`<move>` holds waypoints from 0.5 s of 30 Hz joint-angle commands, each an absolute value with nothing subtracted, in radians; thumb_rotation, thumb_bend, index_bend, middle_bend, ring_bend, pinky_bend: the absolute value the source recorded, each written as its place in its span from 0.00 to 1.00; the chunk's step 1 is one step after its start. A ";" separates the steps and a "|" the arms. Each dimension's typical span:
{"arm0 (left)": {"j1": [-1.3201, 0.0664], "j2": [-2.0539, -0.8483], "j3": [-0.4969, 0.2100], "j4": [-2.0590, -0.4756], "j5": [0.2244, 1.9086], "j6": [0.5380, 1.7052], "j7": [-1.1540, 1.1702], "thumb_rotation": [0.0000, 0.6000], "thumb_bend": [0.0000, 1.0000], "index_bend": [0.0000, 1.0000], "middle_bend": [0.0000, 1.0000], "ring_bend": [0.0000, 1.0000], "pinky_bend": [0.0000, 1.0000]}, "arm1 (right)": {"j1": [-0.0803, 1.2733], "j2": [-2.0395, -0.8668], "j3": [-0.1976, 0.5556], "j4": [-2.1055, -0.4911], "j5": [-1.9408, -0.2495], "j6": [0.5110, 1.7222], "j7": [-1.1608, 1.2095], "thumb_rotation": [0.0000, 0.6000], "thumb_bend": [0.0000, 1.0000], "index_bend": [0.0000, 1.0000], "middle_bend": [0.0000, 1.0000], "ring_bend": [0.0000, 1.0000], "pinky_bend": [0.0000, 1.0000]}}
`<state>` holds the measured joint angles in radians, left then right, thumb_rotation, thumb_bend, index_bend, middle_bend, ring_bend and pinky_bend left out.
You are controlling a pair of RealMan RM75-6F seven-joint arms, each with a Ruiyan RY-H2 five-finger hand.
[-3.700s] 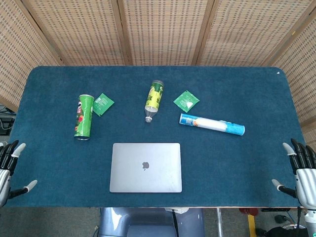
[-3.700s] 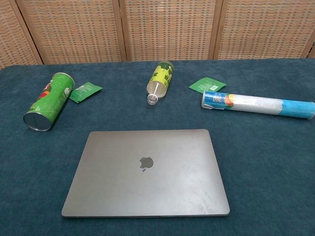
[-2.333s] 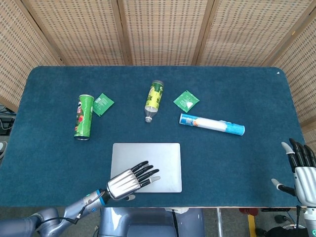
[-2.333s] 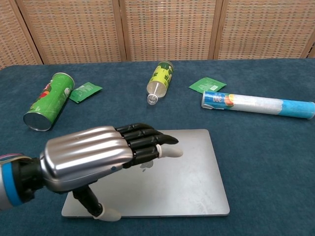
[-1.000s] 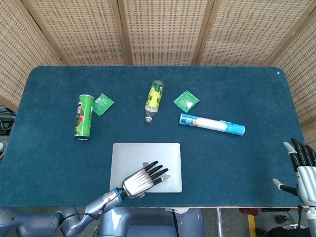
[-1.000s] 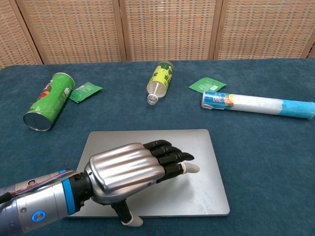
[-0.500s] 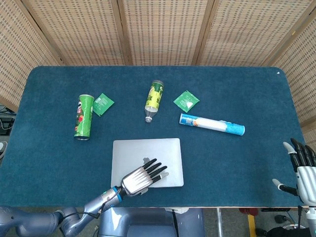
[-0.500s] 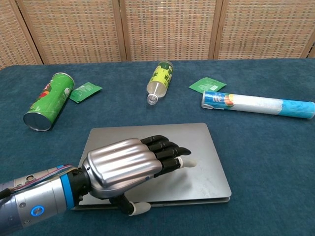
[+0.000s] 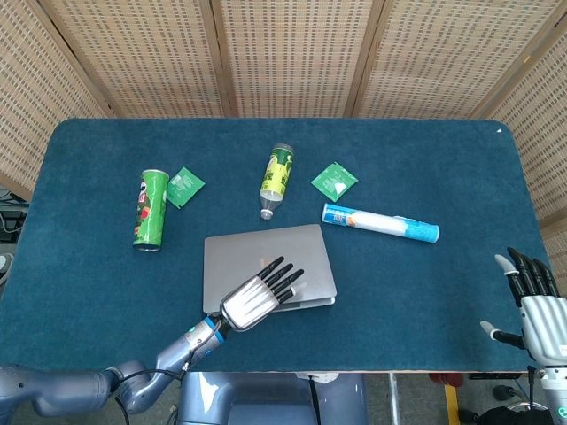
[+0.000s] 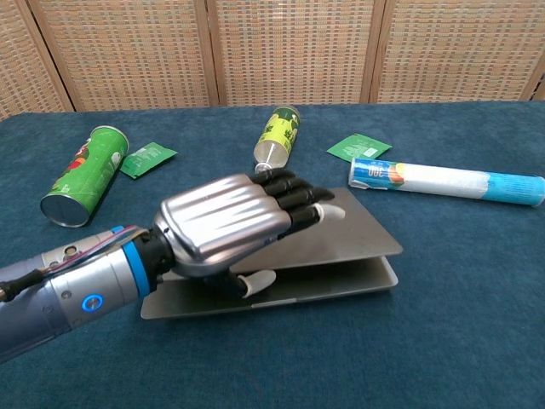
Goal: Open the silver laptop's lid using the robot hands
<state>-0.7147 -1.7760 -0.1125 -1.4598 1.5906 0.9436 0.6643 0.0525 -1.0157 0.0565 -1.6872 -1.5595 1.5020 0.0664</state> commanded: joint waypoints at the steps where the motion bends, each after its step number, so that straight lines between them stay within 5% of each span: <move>1: -0.725 -1.777 -0.161 -1.470 1.557 0.971 0.696 1.00 0.43 0.00 0.00 0.00 0.00 | 0.081 -1.022 0.049 -1.661 -1.584 1.463 0.069 1.00 0.00 0.00 0.00 0.00 0.00; 6: -0.736 -1.774 -0.202 -1.478 1.500 0.973 0.719 1.00 0.43 0.00 0.00 0.00 0.00 | 0.135 -1.018 0.038 -1.636 -1.624 1.390 0.107 1.00 0.01 0.05 0.00 0.00 0.00; 11: -0.749 -1.771 -0.217 -1.476 1.464 0.971 0.722 1.00 0.43 0.00 0.00 0.00 0.00 | 0.201 -1.029 0.022 -1.619 -1.682 1.311 0.130 1.00 0.28 0.13 0.07 0.00 0.00; 15: -0.758 -1.773 -0.232 -1.471 1.434 0.975 0.716 1.00 0.43 0.00 0.00 0.00 0.00 | 0.328 -1.076 0.002 -1.613 -1.739 1.134 0.188 1.00 0.47 0.19 0.12 0.00 0.08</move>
<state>-0.7548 -1.7724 -0.2288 -1.4721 1.4384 0.9736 0.7174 0.2480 -1.0439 0.0178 -1.6220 -1.7026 1.2392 0.1466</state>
